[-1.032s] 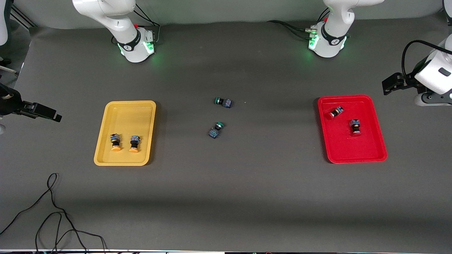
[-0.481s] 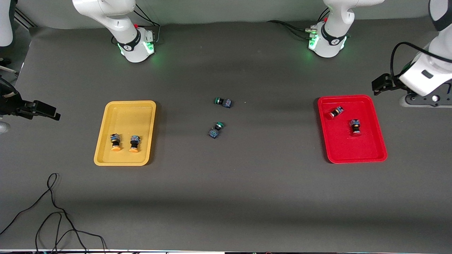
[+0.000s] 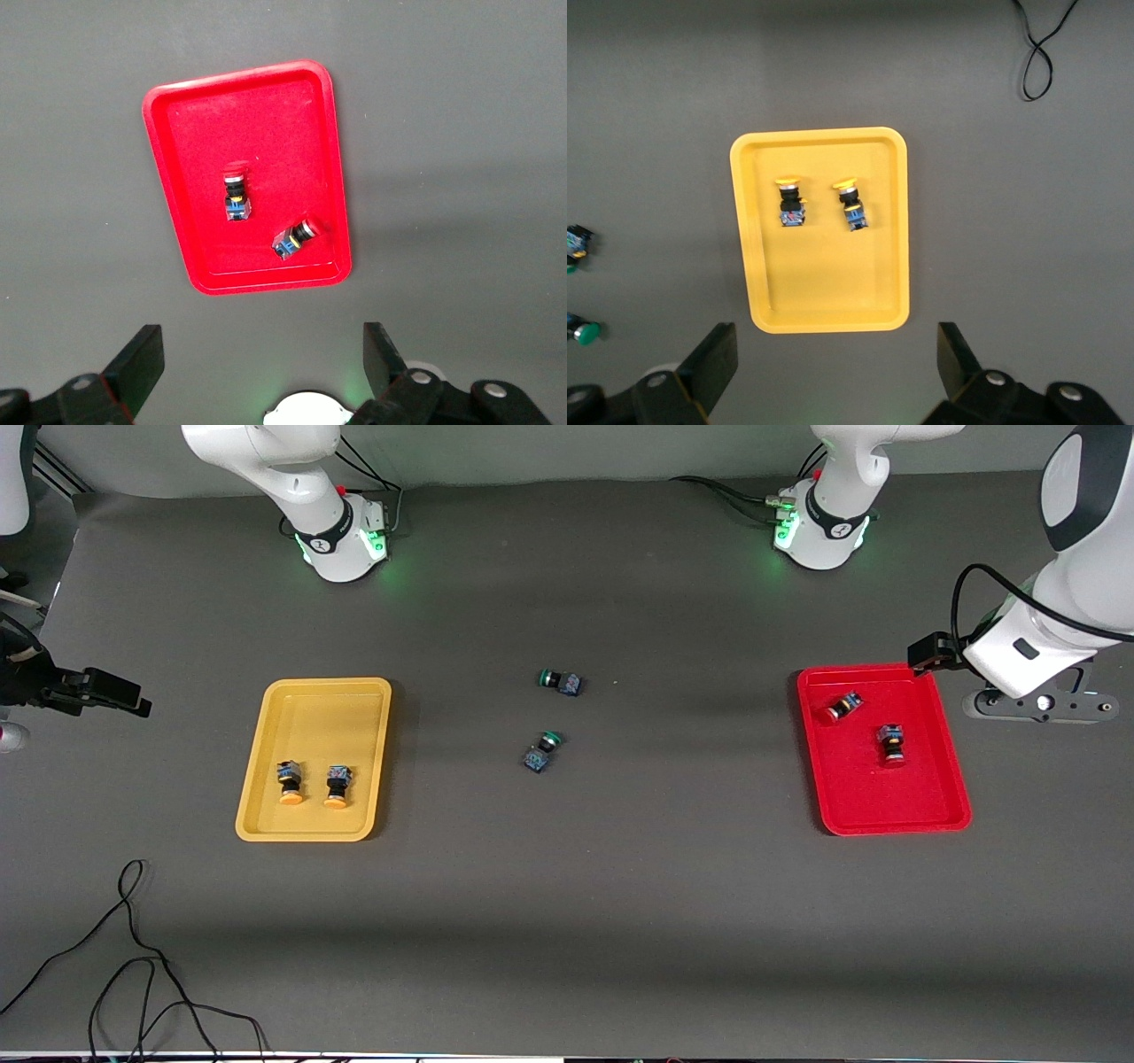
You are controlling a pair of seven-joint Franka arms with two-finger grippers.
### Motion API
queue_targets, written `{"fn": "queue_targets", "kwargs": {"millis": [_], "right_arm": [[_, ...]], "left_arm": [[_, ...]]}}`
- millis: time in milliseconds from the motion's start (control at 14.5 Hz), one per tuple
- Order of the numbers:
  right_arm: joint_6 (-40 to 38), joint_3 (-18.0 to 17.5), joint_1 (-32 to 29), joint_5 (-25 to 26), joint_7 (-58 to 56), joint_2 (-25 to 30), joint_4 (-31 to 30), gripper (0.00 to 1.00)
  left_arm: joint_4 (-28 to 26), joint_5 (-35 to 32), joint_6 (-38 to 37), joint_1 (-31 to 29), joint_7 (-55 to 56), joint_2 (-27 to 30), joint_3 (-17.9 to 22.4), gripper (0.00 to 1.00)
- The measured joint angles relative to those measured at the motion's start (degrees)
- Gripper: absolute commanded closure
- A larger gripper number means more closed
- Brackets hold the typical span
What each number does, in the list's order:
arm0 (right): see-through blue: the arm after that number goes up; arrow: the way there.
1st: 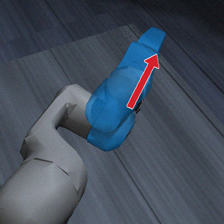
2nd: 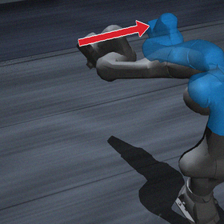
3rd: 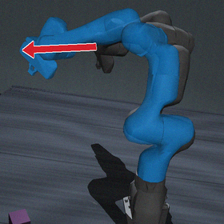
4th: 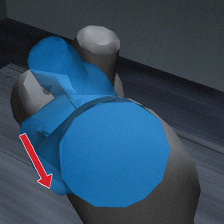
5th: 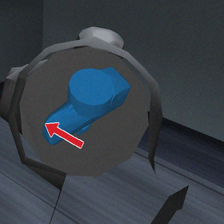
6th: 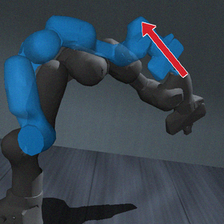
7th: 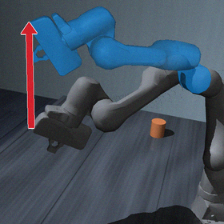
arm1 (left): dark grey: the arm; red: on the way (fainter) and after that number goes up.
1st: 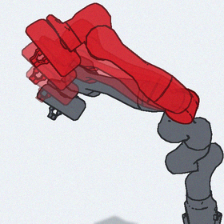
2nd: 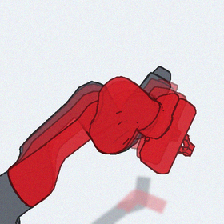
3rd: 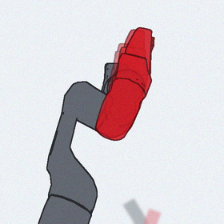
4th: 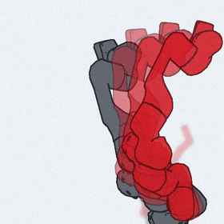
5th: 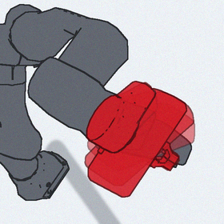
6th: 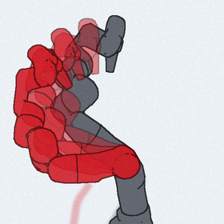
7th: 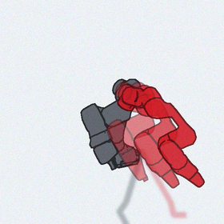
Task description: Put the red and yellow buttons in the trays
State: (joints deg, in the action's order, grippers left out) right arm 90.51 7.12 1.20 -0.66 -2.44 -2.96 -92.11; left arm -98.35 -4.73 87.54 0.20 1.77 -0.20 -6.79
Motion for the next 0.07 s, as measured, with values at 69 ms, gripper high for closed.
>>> {"fn": "queue_targets", "kwargs": {"millis": [69], "right_arm": [[-0.34, 0.00, 0.00, 0.39, -0.49, 0.04, 0.04, 0.00]], "left_arm": [[0.00, 0.00, -0.01, 0.00, 0.00, -0.02, 0.00, 0.00]]}}
